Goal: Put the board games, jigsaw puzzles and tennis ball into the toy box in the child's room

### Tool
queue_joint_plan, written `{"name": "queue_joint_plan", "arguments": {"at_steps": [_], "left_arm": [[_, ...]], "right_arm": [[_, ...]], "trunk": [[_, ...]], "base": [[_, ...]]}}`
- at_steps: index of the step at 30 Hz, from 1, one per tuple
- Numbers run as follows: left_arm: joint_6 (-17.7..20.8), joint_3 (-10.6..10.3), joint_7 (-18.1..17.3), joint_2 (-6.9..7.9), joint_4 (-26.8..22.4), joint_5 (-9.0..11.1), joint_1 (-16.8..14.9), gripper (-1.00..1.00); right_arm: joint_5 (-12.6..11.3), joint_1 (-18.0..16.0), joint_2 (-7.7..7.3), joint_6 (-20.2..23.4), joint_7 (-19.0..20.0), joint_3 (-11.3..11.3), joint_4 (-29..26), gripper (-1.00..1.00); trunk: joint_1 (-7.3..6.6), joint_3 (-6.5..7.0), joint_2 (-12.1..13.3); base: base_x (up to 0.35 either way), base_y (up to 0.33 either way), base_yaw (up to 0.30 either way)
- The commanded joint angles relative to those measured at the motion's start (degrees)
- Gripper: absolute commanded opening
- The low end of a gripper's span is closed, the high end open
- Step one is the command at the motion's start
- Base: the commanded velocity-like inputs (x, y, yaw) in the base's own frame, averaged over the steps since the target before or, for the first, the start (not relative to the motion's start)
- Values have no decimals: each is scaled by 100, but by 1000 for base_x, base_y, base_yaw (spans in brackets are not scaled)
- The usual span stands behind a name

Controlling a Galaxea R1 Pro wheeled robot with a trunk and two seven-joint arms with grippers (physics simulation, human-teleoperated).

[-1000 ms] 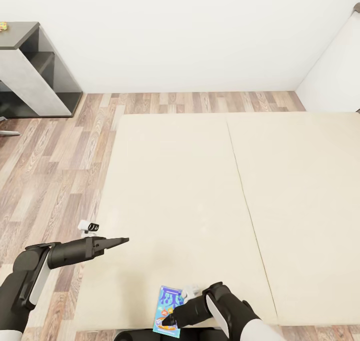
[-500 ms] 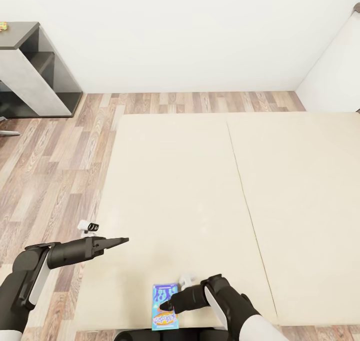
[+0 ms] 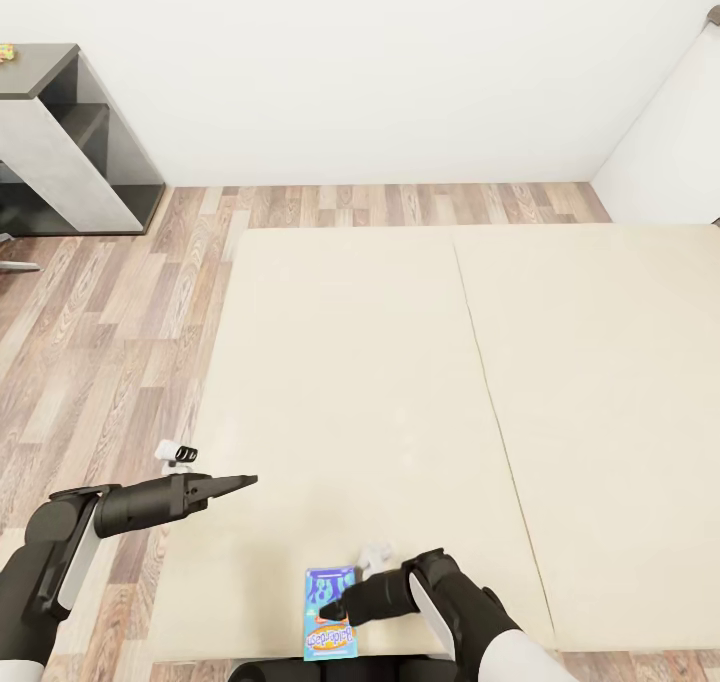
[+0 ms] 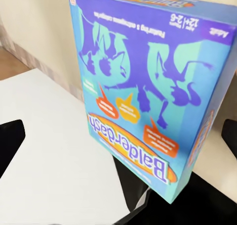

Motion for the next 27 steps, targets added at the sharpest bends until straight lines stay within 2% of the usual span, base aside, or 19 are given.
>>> {"name": "queue_joint_plan", "arguments": {"at_steps": [1,11,27], "left_arm": [[61,-1,-23,0,-2,-3,-1,100],[61,-5,-23,-5,-2,-6,-1,100],[61,-6,-23,-5,-2,-10,-1,100]], "right_arm": [[-45,-2,0,81,-13,6,-3,100],[-53,-2,0,379,-34,4,10,100],[-71,6,0,416,-46,-10,10,100]], "trunk": [[1,-3,-3],[1,-3,-3],[1,-3,-3]], "base": [[0,0,0],[0,0,0],[0,0,0]]}}
